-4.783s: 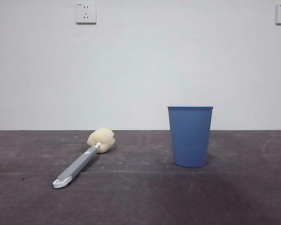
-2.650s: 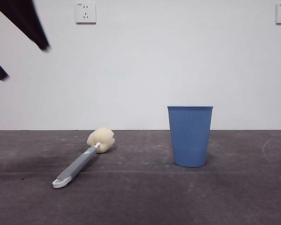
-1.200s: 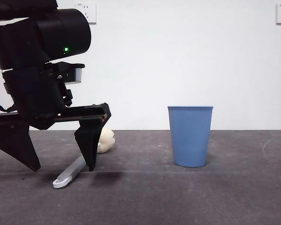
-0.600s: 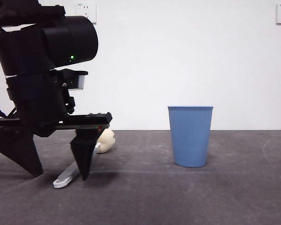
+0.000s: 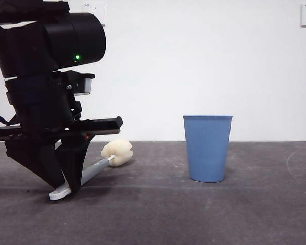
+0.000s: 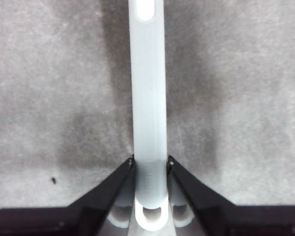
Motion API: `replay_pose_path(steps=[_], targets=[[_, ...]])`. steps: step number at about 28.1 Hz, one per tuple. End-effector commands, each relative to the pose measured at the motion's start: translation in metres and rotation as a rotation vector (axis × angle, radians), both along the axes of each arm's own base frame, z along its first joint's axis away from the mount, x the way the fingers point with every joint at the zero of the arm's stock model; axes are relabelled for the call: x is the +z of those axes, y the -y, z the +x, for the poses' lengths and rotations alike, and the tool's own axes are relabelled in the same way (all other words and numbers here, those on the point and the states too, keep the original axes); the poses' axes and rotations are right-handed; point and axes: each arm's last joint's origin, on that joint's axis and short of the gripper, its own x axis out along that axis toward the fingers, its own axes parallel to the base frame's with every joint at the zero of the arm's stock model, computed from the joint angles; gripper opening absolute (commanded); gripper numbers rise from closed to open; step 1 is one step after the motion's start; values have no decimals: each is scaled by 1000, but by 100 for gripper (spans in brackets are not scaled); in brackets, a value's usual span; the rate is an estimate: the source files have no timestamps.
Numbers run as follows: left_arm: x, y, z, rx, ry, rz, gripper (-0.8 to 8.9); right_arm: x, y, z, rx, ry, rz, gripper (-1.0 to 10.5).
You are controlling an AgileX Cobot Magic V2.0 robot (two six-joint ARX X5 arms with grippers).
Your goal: Pick up the cup brush,pick up the cup,insert the brush into the cup,clean the cup,put the cup brush back,put the cup back to the fixed position on the table
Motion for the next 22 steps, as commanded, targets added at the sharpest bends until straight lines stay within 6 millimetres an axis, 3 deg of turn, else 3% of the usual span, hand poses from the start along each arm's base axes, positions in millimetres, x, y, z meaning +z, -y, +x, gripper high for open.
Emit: replay_pose_path(steps=[1, 9, 22], targets=[[4, 0, -3, -25, 5, -16, -9, 1, 0, 0, -2, 4, 5, 598], [31, -8, -8, -41, 82, -57, -8, 1, 0, 0, -2, 3, 5, 598], [30, -9, -10, -44, 66, -53, -8, 1, 0, 0, -2, 4, 5, 598]])
